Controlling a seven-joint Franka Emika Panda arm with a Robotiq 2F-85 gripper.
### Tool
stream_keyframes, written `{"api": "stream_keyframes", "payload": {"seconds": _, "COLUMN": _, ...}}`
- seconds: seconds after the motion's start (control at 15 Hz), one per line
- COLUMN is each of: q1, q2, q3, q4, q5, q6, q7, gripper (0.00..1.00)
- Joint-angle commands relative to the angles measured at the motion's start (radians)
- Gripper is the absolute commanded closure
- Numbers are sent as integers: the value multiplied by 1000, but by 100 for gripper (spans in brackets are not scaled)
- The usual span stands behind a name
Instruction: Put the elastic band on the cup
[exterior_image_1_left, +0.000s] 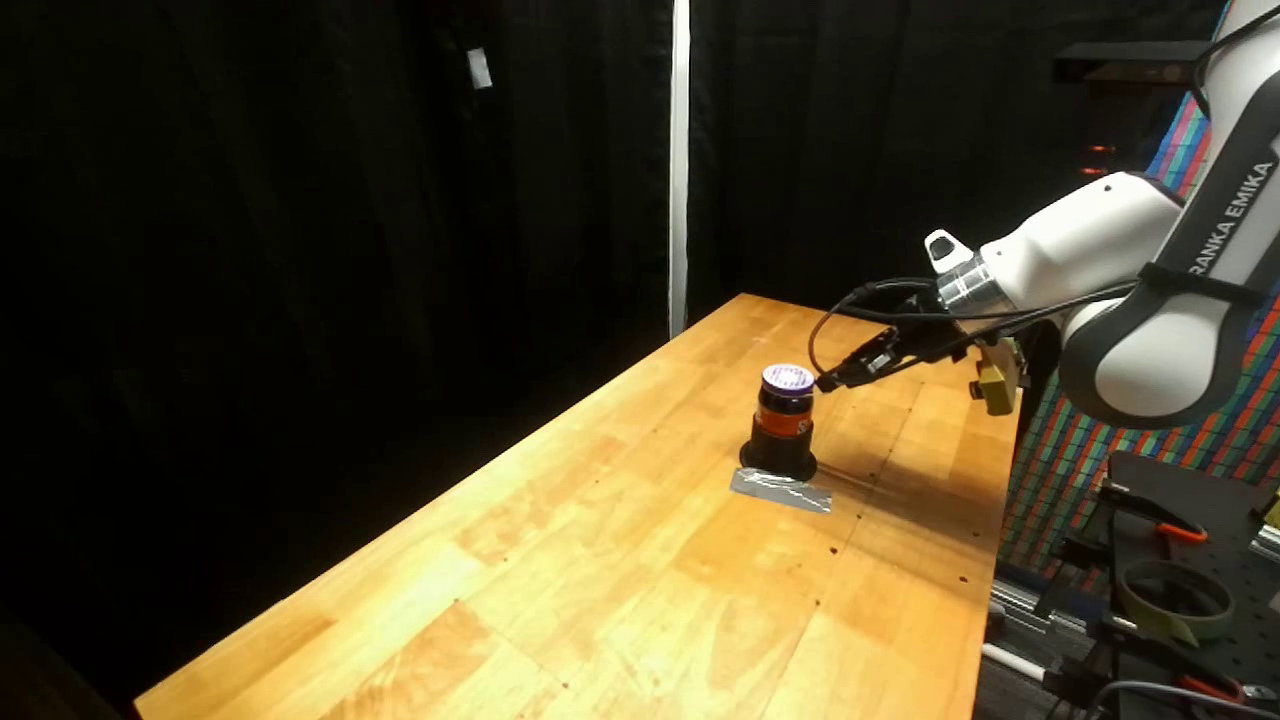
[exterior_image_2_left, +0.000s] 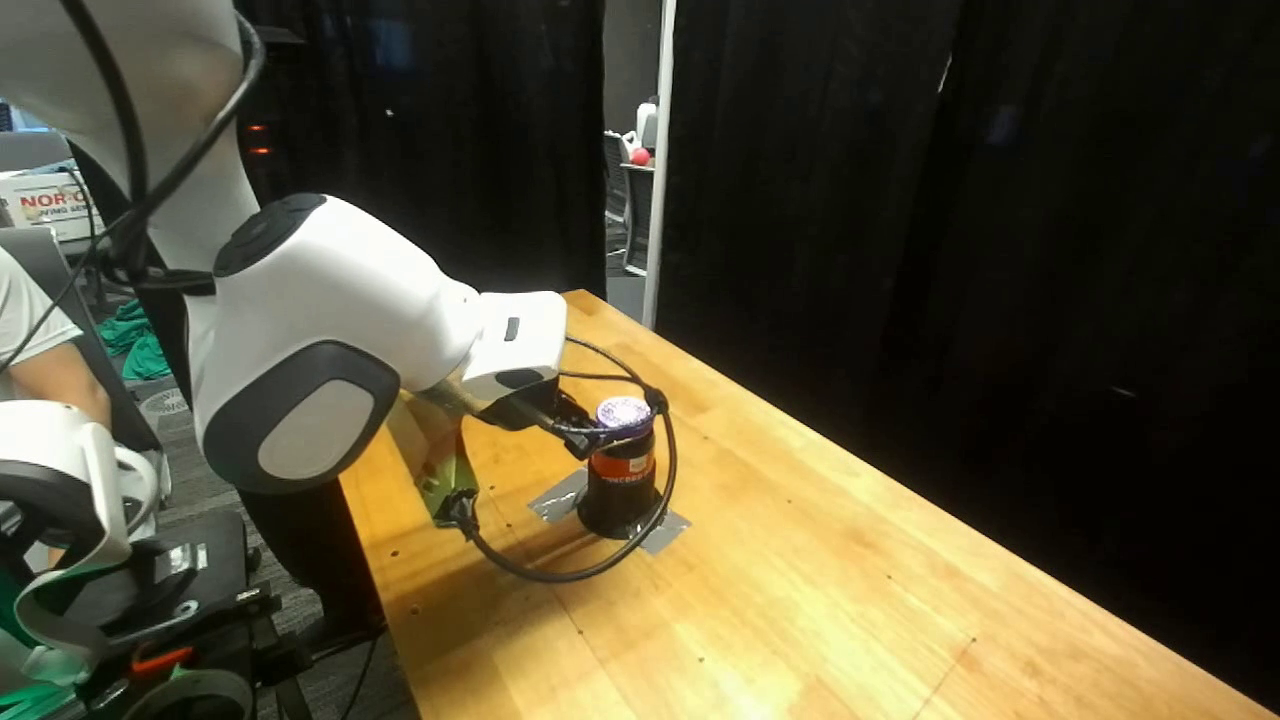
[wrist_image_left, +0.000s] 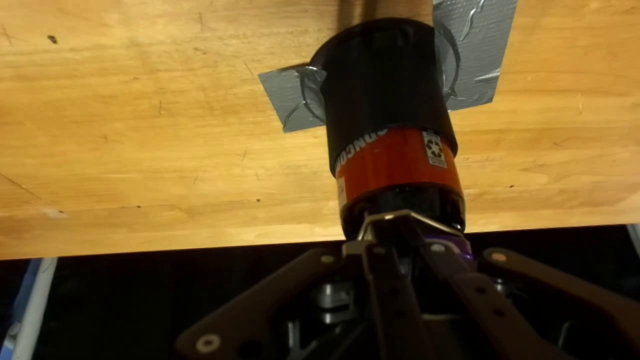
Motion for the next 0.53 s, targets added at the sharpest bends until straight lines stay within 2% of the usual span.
{"api": "stream_keyframes", "payload": {"seconds": 0.0, "q1": -12, "q2": 13, "q3": 1, "q4": -1, "q5": -29, "q6": 82, "q7": 18, "gripper": 89}}
{"api": "stream_keyframes", "payload": {"seconds": 0.47, "q1": -47, "q2": -4, "q3": -2, "q4": -1, "q5": -70, "q6": 95, "q7": 49, "gripper": 89}}
